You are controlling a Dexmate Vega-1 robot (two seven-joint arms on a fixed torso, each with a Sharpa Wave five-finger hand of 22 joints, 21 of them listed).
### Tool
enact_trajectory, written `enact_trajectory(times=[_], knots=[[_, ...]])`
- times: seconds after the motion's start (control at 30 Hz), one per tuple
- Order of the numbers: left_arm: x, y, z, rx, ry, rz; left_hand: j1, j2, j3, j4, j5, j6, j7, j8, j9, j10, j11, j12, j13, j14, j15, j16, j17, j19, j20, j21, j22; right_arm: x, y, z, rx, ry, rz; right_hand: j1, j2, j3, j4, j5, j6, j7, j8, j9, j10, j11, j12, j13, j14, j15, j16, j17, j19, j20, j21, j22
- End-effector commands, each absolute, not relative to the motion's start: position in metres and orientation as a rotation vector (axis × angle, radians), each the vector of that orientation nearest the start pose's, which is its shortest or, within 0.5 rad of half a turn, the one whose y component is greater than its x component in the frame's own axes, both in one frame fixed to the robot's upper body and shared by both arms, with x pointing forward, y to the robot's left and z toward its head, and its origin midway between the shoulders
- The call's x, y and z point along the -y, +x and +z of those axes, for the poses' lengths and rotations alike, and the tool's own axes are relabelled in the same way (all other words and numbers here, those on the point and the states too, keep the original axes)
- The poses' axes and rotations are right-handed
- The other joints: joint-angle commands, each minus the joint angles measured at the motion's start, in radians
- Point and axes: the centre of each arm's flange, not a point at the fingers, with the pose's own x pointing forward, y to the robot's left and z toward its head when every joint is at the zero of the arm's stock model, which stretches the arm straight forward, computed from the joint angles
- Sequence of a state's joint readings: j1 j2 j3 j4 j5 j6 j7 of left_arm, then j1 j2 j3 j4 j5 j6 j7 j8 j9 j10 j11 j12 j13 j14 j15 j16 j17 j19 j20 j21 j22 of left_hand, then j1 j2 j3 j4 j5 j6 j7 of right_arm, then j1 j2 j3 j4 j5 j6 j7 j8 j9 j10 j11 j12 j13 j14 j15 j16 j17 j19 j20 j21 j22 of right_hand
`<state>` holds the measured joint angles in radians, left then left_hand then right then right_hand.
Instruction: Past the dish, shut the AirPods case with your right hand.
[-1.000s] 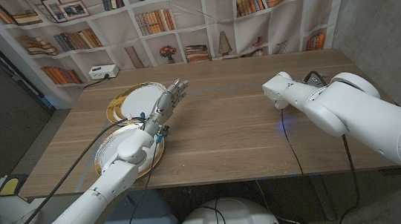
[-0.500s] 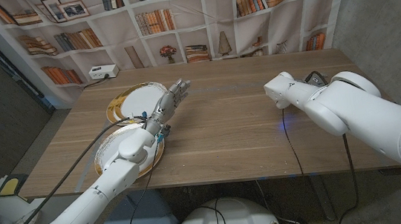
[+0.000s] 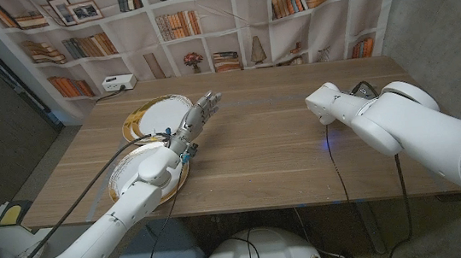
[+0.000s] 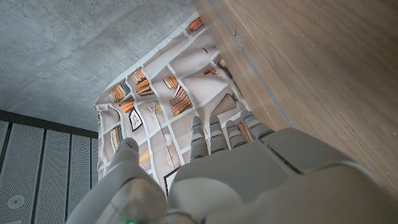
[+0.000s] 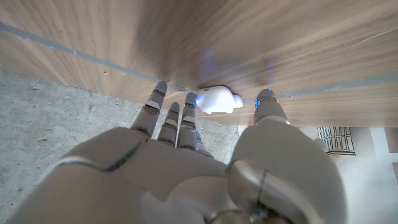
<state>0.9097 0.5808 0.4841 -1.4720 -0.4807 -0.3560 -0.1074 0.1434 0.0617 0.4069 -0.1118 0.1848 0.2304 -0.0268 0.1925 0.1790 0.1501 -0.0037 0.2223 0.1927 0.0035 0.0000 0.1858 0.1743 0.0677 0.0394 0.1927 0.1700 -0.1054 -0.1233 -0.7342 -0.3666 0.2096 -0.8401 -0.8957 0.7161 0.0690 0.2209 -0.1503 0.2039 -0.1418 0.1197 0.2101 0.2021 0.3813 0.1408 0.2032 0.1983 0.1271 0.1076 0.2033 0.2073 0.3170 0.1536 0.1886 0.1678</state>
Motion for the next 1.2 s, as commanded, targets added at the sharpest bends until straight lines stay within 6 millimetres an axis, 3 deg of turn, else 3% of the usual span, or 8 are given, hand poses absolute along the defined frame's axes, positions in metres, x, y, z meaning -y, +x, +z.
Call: enact_trajectory(times=[0.03,0.3,0.5,0.9,1.2], knots=[[-0.205,0.611,-0.045,0.666,0.209,-0.474,-0.004,0.001,0.003,-0.005,-0.001,0.007,0.0,-0.004,0.004,0.008,0.002,0.0,0.006,-0.001,-0.007,-0.003,0.003,-0.004,0.002,-0.001,0.004,0.342,0.705,0.001,-0.373,-0.788,-1.013,0.01,-0.003,-0.001,0.007,-0.001,-0.007,-0.003,-0.002,0.004,-0.022,0.01,-0.006,0.002,-0.012,0.005,-0.005,0.002,-0.005,0.004,-0.004,0.002],[-0.203,0.611,-0.047,0.664,0.212,-0.48,-0.004,0.001,0.003,-0.005,-0.001,0.008,0.0,-0.003,0.004,0.01,0.005,0.0,0.005,-0.001,-0.006,-0.003,0.003,-0.005,0.003,-0.001,0.004,0.345,0.703,-0.004,-0.387,-0.792,-1.02,0.013,-0.004,-0.003,0.007,-0.002,-0.013,-0.017,-0.004,0.004,-0.071,0.008,-0.018,0.001,-0.036,0.009,-0.012,0.002,-0.017,0.002,-0.005,0.002],[-0.202,0.611,-0.047,0.664,0.211,-0.484,-0.005,0.001,0.003,-0.005,-0.001,0.008,0.0,-0.003,0.004,0.011,0.004,0.0,0.005,-0.001,-0.006,-0.003,0.003,-0.005,0.003,-0.001,0.004,0.347,0.705,-0.006,-0.39,-0.796,-1.004,0.019,-0.003,-0.004,0.006,-0.002,-0.018,-0.043,-0.006,0.004,-0.092,-0.039,-0.015,0.001,-0.045,-0.011,-0.012,0.001,-0.021,-0.002,-0.004,0.002],[-0.199,0.611,-0.047,0.663,0.219,-0.491,-0.005,0.002,0.003,-0.005,-0.001,0.011,0.002,-0.002,0.004,0.013,0.005,0.001,0.005,0.001,-0.006,-0.002,0.003,-0.004,0.003,-0.001,0.004,0.347,0.71,-0.006,-0.38,-0.815,-0.958,0.028,0.001,-0.005,0.005,-0.001,-0.044,-0.074,-0.014,0.004,-0.143,-0.068,-0.019,0.001,-0.07,-0.038,-0.013,0.001,-0.04,-0.005,-0.007,0.001],[-0.192,0.612,-0.041,0.668,0.231,-0.504,-0.006,0.001,0.003,-0.006,-0.001,0.002,-0.002,-0.006,0.003,0.018,0.004,0.002,0.005,0.005,-0.007,-0.001,0.003,-0.003,0.003,0.0,0.004,0.352,0.71,-0.007,-0.396,-0.808,-0.948,0.028,0.0,-0.007,0.007,-0.001,-0.05,-0.082,-0.014,0.004,-0.161,-0.064,-0.019,0.001,-0.067,-0.039,-0.009,0.001,-0.045,-0.01,-0.007,0.001]])
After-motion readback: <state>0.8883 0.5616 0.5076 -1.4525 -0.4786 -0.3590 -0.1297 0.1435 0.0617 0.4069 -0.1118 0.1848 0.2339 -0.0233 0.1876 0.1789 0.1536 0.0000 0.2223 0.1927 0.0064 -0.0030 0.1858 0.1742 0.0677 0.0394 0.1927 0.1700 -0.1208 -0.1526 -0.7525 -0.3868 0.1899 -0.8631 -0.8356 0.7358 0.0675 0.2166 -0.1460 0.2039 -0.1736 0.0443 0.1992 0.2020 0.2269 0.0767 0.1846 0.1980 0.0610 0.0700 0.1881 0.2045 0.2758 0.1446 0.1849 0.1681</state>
